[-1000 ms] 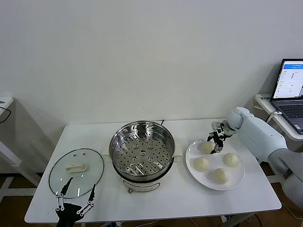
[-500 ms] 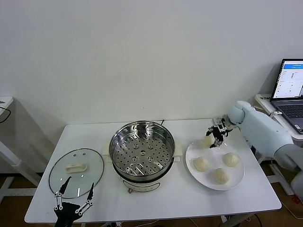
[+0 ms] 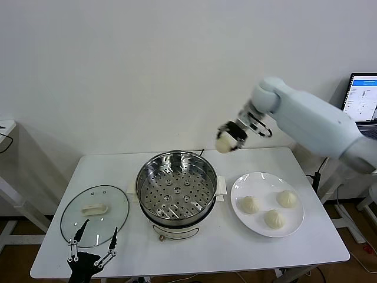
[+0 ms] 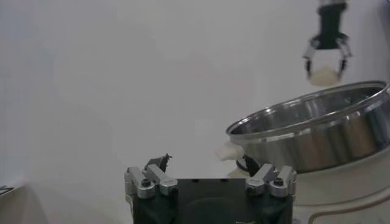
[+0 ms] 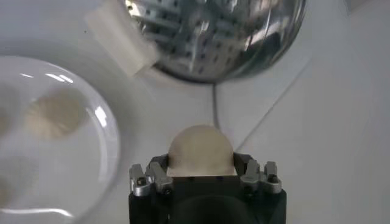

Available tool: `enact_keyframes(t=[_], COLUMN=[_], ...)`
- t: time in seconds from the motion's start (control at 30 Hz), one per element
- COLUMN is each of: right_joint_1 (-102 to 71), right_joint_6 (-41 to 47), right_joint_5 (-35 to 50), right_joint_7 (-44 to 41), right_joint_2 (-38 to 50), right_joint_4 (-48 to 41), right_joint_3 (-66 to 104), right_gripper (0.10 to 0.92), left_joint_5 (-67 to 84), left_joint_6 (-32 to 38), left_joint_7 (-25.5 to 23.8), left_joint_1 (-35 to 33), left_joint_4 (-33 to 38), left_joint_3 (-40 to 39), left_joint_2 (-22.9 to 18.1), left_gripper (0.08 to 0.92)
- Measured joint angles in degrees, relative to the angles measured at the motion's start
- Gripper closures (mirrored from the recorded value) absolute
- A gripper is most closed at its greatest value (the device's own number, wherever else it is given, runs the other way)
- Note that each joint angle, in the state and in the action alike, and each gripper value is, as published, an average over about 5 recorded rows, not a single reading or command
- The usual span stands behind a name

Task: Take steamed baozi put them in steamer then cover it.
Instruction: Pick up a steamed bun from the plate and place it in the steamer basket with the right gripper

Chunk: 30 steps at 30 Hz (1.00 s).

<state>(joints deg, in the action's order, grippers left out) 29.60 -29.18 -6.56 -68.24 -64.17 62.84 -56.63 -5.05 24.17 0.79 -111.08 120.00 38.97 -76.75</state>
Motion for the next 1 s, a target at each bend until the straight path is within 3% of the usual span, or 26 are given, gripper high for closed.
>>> enact_keyframes(t=[0.5, 1.0], right_joint_1=[0.29, -4.54], right_joint_6=[-5.34, -5.35], right_joint_5=[-4.52, -9.56], right_joint_7=[-0.91, -1.13], right_joint_2=[-12.01, -17.33], right_joint_4=[1.2, -2.51], right_joint_3=[-6.0, -8.04], right_gripper=[0.321, 0.314], left_joint_5=[0.15, -0.01], left_joint_6=[0.64, 0.5], left_joint_7=[0.15, 0.93], left_joint_1=[0.13, 0.05], left_joint_4=[-0.23, 0.14], left_joint_3=[0.2, 0.45], left_joint_2=[0.01, 0.0], left_gripper=[0.177, 0.177])
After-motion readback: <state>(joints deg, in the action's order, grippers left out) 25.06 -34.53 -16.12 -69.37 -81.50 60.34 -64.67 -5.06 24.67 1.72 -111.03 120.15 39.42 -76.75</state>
